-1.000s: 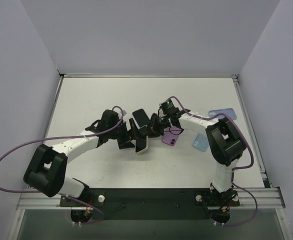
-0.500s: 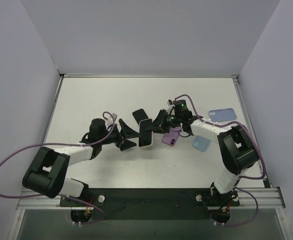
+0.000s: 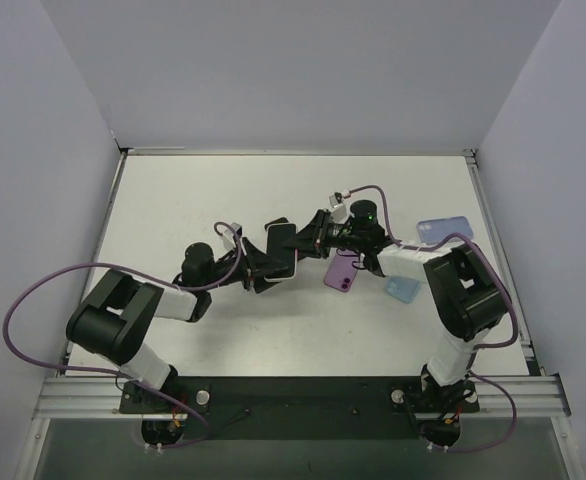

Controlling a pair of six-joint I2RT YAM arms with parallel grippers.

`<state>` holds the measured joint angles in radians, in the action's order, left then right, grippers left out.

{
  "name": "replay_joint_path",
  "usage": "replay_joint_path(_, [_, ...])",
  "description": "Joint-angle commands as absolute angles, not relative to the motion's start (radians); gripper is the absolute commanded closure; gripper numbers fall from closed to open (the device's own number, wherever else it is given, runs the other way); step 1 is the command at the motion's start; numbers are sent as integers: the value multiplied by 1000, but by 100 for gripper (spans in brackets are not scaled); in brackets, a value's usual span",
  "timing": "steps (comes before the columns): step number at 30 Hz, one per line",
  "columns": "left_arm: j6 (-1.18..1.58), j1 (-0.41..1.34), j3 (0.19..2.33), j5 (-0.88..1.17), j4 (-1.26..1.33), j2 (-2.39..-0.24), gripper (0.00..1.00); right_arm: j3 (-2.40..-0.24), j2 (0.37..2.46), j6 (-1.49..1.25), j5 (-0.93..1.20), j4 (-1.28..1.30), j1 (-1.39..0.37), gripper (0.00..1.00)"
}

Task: Take the phone out of the phone case
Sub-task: Pick up the phone at the center of the board, then remove the phone case from the phone.

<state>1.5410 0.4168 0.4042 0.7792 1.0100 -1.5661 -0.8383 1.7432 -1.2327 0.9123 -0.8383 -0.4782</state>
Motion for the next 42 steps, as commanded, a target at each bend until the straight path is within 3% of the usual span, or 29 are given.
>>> replay_joint_path(1, [1657, 423, 400, 764, 1290, -1626, 42, -841, 1746, -1293, 977, -1020, -494, 100])
replay_joint_path(5, [1710, 425, 393, 743, 1393, -1661, 44, -835, 1750, -1287, 985, -1015, -495, 100])
replay_joint_path(13, [1744, 425, 396, 726, 1450, -1675, 100, -845, 1776, -1302, 996, -1022, -495, 100])
replay_joint_path(15, [1741, 425, 394, 723, 1463, -1671, 100, -865, 1787, -1292, 1009, -984, -491, 100])
replay_joint_path(17, [1732, 423, 385, 716, 1491, -1666, 100, -890, 1784, -1241, 1017, -885, -483, 85])
replay_joint_path(18, [1732, 423, 377, 707, 1502, -1666, 100, -891, 1775, -1227, 1006, -856, -465, 69])
replay_joint_path(19, [1730, 423, 373, 706, 1511, -1666, 100, -890, 1767, -1218, 994, -818, -454, 61])
replay_joint_path(22, [1738, 423, 357, 707, 1537, -1672, 100, -890, 1747, -1216, 988, -805, -410, 48])
replay_joint_path(42, [1730, 425, 374, 707, 1549, -1574, 100, -916, 1894, -1390, 988, -989, -382, 47])
